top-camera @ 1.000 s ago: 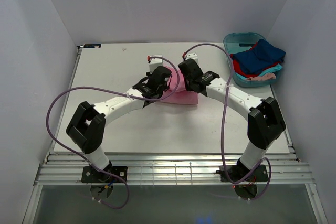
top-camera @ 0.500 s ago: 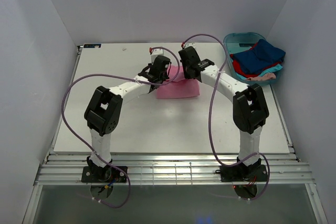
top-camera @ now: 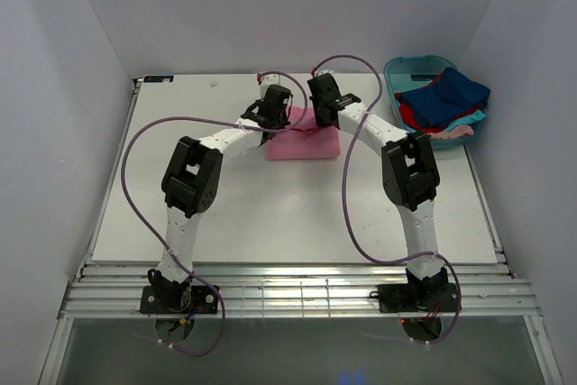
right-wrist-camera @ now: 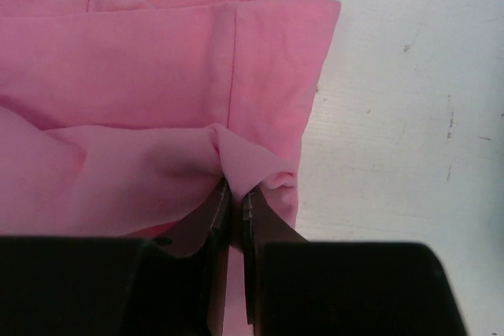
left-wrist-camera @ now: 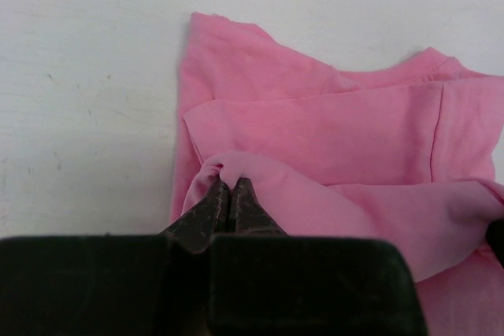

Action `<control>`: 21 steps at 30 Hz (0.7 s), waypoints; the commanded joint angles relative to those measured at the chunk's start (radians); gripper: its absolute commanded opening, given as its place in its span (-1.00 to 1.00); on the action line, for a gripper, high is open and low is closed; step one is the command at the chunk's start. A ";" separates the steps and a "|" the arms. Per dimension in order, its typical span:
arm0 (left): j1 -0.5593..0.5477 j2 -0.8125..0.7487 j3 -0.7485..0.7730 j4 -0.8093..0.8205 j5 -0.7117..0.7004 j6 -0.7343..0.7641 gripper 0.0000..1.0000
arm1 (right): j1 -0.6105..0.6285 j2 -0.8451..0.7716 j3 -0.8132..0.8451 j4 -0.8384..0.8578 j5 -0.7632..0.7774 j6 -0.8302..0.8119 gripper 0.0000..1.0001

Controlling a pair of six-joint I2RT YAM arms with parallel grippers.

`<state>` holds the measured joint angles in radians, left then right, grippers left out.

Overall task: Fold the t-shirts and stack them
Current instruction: Fold the long partially folded tshirt into a neat square

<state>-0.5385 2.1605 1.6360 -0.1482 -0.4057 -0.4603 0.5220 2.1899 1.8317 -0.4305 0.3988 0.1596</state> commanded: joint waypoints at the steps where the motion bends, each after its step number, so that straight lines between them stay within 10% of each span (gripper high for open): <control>1: 0.021 0.002 0.082 0.044 -0.056 0.000 -1.00 | -0.014 -0.002 0.063 0.087 0.073 0.001 -0.85; 6: 0.023 0.030 0.116 0.174 -0.139 0.037 -0.83 | -0.019 -0.041 -0.004 0.272 0.178 -0.002 -0.85; 9: 0.025 0.053 0.131 0.219 -0.195 0.060 0.36 | -0.017 -0.036 -0.029 0.370 0.199 -0.049 -0.37; 10: 0.028 0.064 0.162 0.214 -0.208 0.060 0.49 | -0.019 -0.029 -0.026 0.416 0.213 -0.063 0.27; 13: 0.034 0.085 0.224 0.194 -0.217 0.061 0.63 | -0.020 0.007 0.021 0.452 0.282 -0.089 0.79; 21: 0.029 -0.059 0.072 0.216 -0.093 0.009 0.61 | -0.020 -0.186 -0.231 0.619 0.180 -0.100 0.68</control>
<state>-0.5083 2.2269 1.7763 0.0410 -0.5617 -0.4240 0.5041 2.1269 1.6817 0.0471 0.6186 0.0734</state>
